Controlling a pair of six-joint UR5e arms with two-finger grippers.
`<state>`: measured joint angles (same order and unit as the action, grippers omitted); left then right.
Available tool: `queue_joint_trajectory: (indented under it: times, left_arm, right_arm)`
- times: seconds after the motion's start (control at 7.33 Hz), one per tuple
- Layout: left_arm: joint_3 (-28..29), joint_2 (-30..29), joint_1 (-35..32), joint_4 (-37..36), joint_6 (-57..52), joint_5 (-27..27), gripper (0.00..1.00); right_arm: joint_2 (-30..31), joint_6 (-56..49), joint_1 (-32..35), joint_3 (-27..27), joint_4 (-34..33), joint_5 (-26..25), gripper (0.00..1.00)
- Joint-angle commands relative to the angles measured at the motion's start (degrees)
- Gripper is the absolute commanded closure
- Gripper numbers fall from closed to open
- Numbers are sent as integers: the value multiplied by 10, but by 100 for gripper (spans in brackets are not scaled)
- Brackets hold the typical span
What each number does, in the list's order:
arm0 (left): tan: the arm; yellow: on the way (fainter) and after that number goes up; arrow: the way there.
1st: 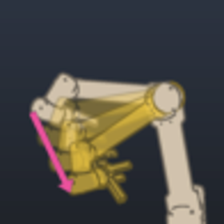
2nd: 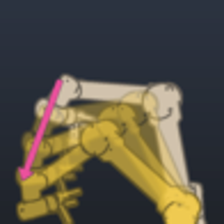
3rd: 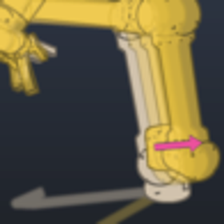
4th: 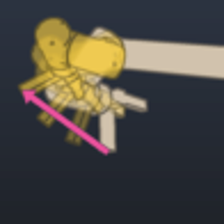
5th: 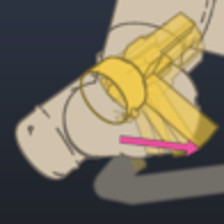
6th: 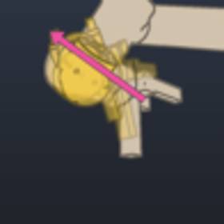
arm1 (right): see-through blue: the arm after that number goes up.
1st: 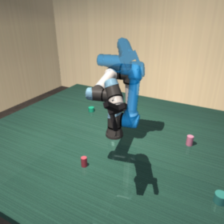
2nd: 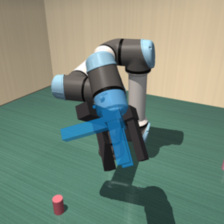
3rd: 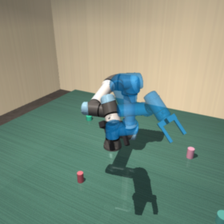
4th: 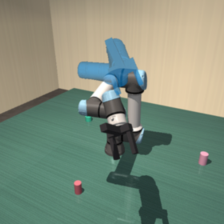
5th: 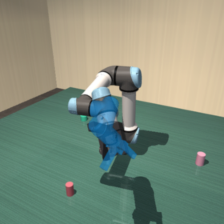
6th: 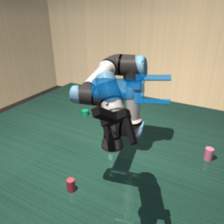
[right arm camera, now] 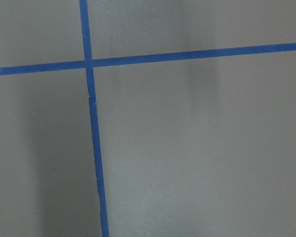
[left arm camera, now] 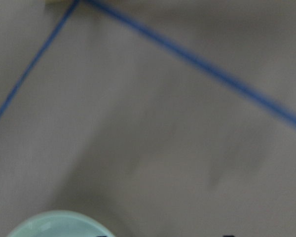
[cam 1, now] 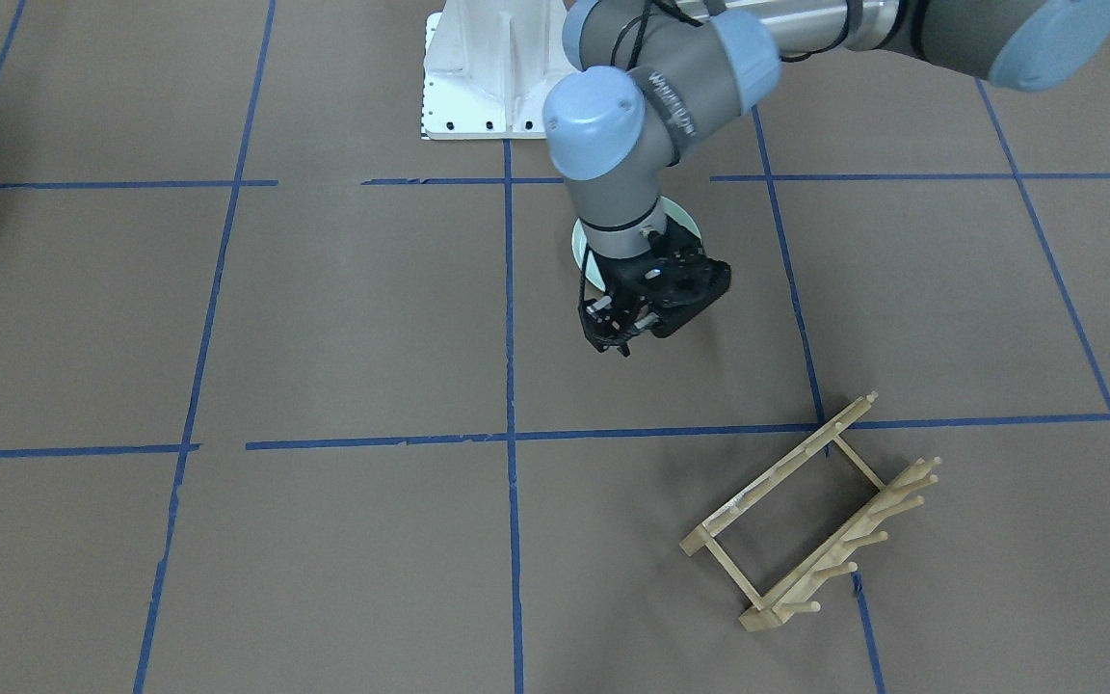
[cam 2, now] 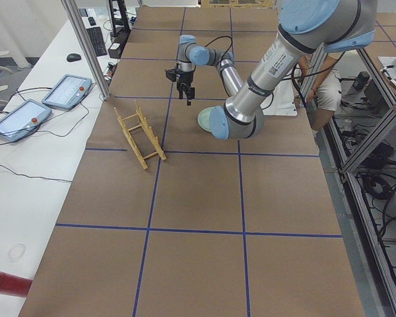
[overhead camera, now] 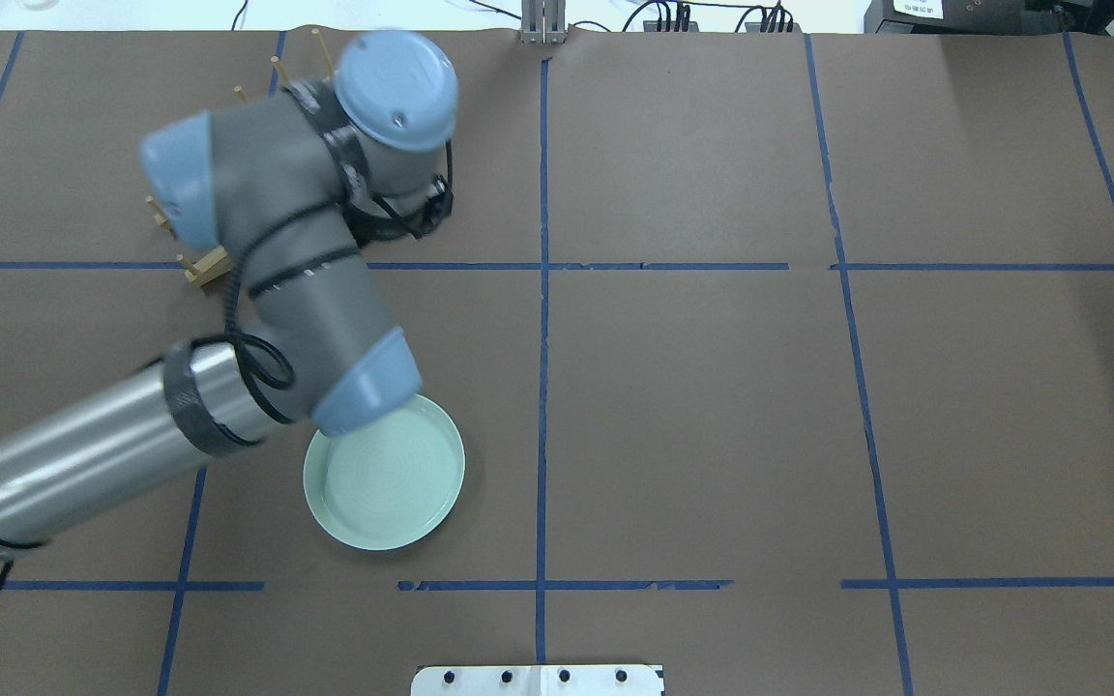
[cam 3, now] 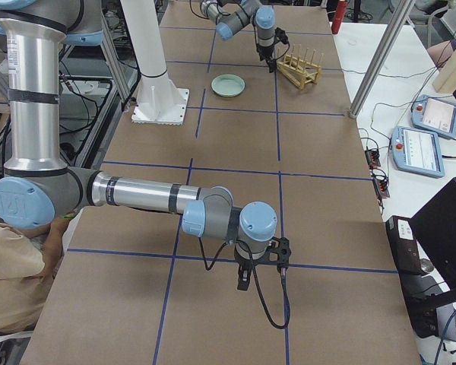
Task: Place plate on table
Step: 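Open the left gripper and withdraw it away from the plate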
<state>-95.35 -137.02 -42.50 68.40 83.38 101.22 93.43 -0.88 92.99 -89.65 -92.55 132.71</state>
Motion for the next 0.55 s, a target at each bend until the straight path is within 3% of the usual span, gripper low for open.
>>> queue_joint_trajectory:
  times: [0.0, 0.27, 0.41]
  left_arm:
    - [-78, 88, -149, 61, -223, 94, 0]
    - [-84, 183, -293, 67, -497, 198, 0]
    - [-82, 247, -351, 81, -630, 215, 0]
  right_arm:
    - [0, 0, 0, 0, 0, 0, 0]
    - [0, 0, 0, 0, 0, 0, 0]
    - [0, 0, 0, 0, 0, 0, 0]
